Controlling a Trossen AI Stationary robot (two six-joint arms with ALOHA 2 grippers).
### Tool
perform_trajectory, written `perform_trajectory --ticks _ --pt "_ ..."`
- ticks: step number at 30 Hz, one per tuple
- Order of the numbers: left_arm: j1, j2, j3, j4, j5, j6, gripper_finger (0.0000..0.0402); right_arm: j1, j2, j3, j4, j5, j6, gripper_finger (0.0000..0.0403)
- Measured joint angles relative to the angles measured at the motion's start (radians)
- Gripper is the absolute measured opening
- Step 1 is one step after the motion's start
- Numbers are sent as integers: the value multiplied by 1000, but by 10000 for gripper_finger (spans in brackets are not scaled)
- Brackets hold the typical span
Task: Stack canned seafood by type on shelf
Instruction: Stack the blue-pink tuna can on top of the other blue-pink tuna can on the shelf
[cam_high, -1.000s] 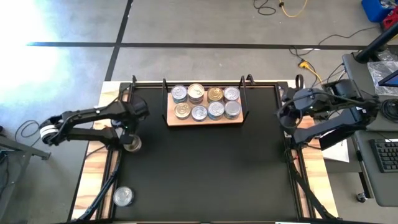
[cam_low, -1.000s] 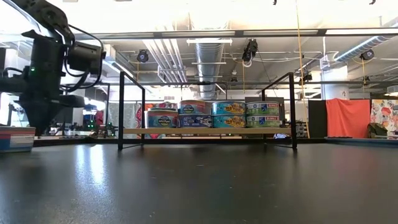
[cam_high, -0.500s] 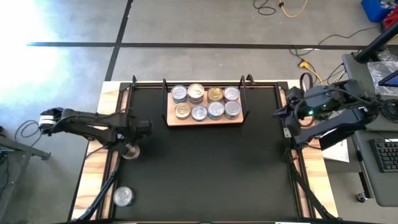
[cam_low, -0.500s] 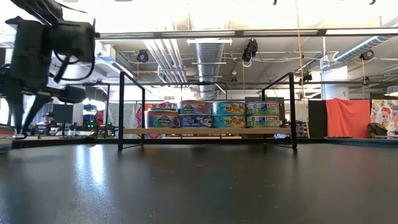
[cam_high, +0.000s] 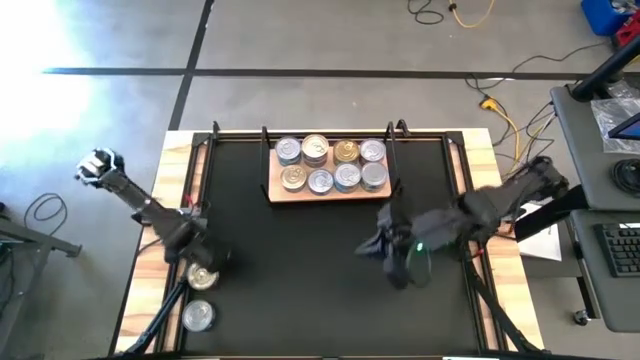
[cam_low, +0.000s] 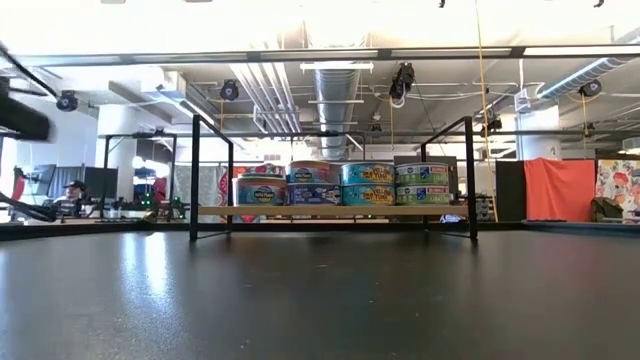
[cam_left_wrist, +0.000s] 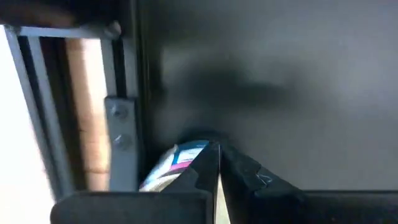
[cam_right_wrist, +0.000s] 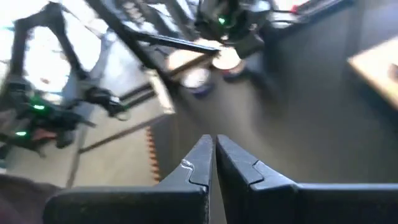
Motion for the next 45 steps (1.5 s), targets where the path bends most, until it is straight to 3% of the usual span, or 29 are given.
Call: perform_trajectory --ticks 6,12,15,19,25,33,36,40,43,45 --pt "-276 21 84 13 -32 63 0 81 128 17 65 79 96 13" --pt "-387 50 168 -10 -67 245 0 108 190 35 81 94 163 13" --pt "-402 67 189 -13 -34 311 0 104 214 38 78 96 163 13" --pt "-404 106 193 -10 135 446 0 106 212 43 82 87 161 13" --pt "-385 201 157 69 133 559 0 141 205 43 72 82 136 13" --pt "-317 356 189 168 218 654 0 263 153 42 33 56 188 13" --pt "-258 404 254 174 138 701 0 307 146 42 30 61 162 13" --pt "-178 486 373 220 -102 790 0 330 145 42 26 60 102 13" --pt "-113 562 494 265 -230 936 0 328 145 42 11 61 73 13" --pt "-74 632 584 253 -248 1100 0 327 145 42 -19 62 72 13"
